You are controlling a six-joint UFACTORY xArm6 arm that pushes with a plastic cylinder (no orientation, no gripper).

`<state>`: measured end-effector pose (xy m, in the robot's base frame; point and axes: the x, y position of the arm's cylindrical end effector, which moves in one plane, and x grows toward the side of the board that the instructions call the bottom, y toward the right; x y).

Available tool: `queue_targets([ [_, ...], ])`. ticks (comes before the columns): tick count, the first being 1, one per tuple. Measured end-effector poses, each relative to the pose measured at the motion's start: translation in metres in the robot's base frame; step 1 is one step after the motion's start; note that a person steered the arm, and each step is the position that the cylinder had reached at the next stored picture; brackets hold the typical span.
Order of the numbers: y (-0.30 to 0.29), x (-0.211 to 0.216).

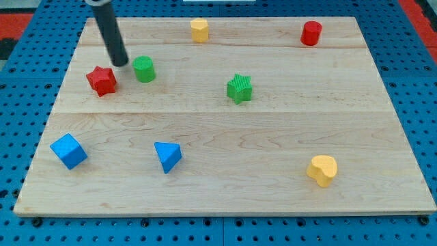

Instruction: Slide blue triangle a bit up

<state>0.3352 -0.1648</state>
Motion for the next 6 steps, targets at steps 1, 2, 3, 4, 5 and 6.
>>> queue_targets([
  [1, 0.105, 0.011],
  [2, 0.145, 0.014],
  [3, 0.099, -0.006],
  [4, 0.096, 0.022],
  [5, 0.094, 0.098],
  [6, 0.056, 0.133],
])
